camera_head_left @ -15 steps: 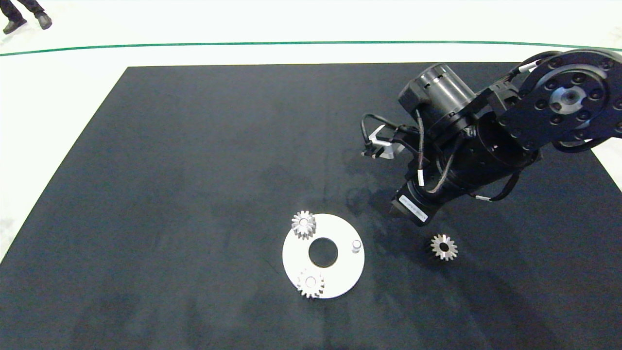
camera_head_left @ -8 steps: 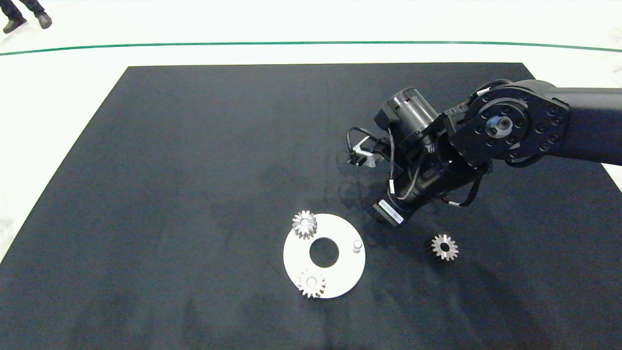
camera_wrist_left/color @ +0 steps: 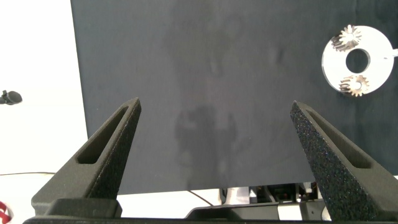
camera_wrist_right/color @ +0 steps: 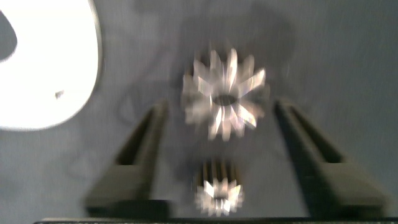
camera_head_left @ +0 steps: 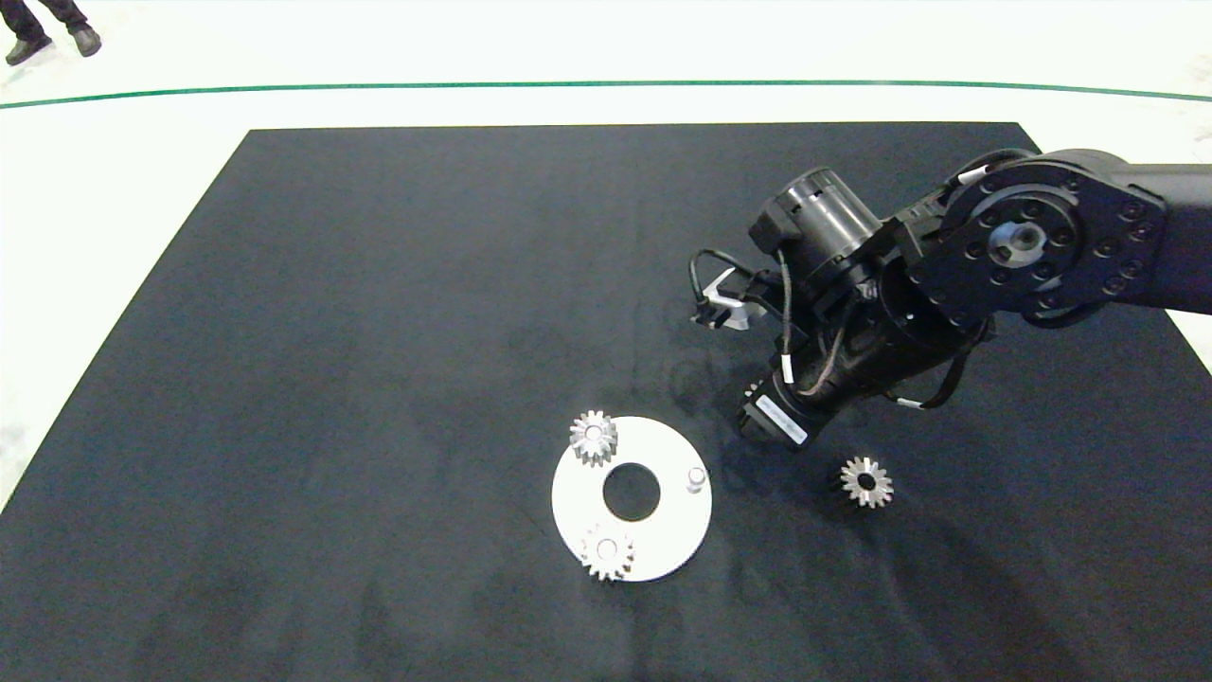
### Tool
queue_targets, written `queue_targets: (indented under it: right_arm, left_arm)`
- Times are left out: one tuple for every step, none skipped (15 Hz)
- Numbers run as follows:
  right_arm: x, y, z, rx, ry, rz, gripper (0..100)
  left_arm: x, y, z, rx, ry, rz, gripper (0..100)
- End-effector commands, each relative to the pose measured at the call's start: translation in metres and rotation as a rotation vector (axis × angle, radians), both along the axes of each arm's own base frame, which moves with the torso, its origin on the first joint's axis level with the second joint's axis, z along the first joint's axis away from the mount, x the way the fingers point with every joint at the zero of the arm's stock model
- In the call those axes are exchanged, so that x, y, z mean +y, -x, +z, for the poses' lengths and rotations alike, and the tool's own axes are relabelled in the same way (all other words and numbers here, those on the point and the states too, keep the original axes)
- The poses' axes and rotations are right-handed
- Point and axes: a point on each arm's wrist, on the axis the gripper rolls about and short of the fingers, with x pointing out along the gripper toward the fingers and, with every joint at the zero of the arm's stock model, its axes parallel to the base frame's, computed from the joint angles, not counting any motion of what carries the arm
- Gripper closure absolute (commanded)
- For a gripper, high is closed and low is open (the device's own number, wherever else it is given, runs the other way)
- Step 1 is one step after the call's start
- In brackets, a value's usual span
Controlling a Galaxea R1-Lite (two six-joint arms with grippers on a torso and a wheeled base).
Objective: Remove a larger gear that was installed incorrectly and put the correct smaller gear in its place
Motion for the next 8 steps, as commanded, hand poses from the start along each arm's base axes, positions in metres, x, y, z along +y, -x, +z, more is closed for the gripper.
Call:
queue_targets:
  right_arm:
    - [-0.019, 0.027, 0.019, -0.027, -0.015, 0.0, 0]
    - [-0.024, 0.035, 0.021, -0.023, -0.011, 0.003, 0]
    - [-0.03, 0.043, 0.017, -0.006, 0.003, 0.005, 0]
    - [-0.033, 0.048, 0.013, 0.009, 0.016, 0.003, 0]
    - [-0.036, 0.05, 0.009, 0.024, 0.027, -0.001, 0]
    - [-0.037, 0.051, 0.007, 0.032, 0.031, -0.001, 0]
    - [-0.039, 0.052, 0.001, 0.052, 0.045, -0.006, 0]
    - [-0.04, 0.052, -0.006, 0.071, 0.058, -0.007, 0]
  left_arm:
    - [0.0, 0.001, -0.001, 0.006, -0.001, 0.0, 0]
    - [0.0, 0.002, -0.001, 0.003, -0.001, 0.0, 0]
    - [0.0, 0.002, 0.0, 0.001, -0.001, 0.0, 0]
    - [0.0, 0.002, -0.001, 0.001, -0.001, 0.0, 0]
    - [0.0, 0.002, 0.0, -0.001, 0.0, 0.0, 0]
    - [0.0, 0.002, 0.0, -0.001, 0.0, 0.0, 0]
    - [0.0, 0.003, 0.0, -0.002, 0.0, 0.0, 0]
    - [0.0, 0.004, 0.0, -0.004, 0.0, 0.0, 0]
